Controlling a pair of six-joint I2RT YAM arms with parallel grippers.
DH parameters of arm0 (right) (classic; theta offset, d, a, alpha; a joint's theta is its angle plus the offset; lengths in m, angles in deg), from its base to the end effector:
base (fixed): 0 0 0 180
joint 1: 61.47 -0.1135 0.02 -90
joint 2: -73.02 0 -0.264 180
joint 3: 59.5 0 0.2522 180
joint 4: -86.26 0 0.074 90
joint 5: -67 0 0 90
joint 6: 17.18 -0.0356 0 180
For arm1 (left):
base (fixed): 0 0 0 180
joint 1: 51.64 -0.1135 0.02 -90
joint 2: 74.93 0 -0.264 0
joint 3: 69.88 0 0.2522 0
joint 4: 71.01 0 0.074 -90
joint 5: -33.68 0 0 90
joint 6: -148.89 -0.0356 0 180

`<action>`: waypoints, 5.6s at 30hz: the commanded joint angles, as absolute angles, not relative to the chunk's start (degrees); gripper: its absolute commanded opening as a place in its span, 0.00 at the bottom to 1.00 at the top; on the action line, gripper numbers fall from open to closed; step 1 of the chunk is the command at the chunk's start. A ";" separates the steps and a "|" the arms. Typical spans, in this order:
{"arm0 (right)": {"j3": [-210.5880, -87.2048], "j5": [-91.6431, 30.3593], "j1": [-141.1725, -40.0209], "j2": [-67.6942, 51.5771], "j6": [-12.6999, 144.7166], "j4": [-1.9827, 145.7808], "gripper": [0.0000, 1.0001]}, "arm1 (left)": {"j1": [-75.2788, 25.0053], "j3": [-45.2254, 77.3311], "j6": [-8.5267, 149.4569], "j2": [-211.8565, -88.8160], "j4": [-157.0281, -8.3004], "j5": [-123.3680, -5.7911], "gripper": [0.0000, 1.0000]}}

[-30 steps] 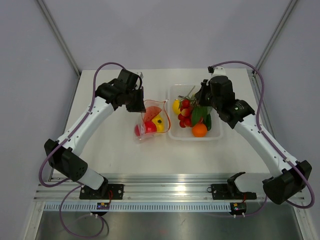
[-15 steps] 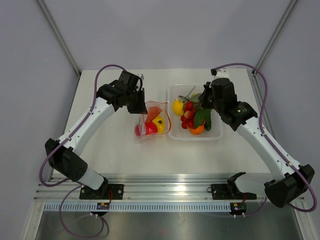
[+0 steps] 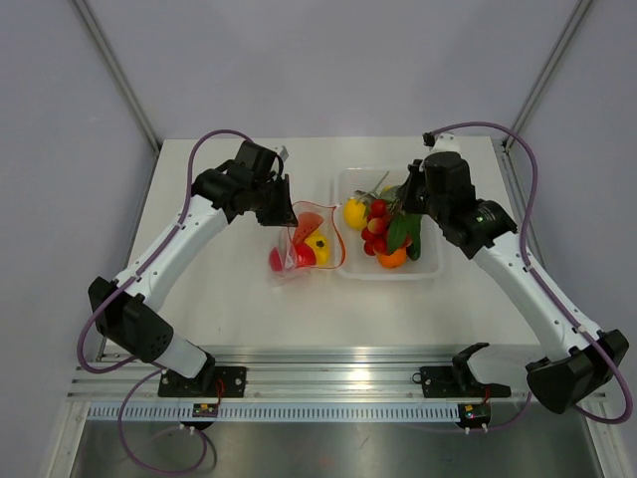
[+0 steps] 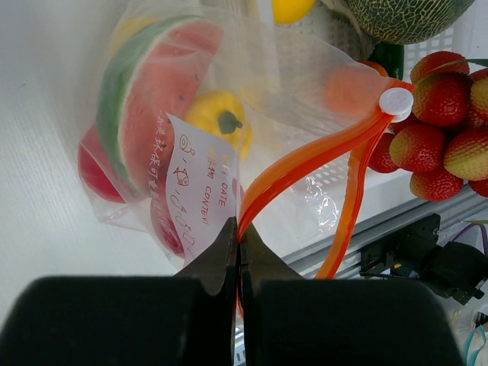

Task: Place the food in the zip-top bag and seal the zipper
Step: Place the fake fruit in the zipper food storage bag.

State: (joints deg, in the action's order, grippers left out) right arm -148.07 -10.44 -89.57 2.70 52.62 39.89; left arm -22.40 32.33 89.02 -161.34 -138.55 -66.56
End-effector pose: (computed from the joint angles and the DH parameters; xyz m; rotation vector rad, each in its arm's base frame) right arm 0.2388 0.1187 0.3898 -0.0063 2.0621 0.2980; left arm 0.2706 -0.1587 0.3600 0.0600 2.5735 -0.6423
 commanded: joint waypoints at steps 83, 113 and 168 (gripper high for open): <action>-159.66 -14.21 -111.92 -8.01 44.79 52.28 0.00 | -22.37 35.73 89.65 -160.10 -138.47 -69.41 0.00; -156.76 -9.56 -110.69 -14.96 45.84 50.35 0.00 | -22.37 35.55 90.26 -159.04 -139.52 -68.36 0.00; -133.11 -11.31 -112.62 -12.93 49.71 83.49 0.00 | -24.13 38.02 97.56 -165.99 -131.97 -82.68 0.00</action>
State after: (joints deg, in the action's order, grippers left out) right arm -132.79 -9.39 -111.40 -11.79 50.61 81.07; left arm -24.00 36.31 96.10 -166.70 -136.21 -78.45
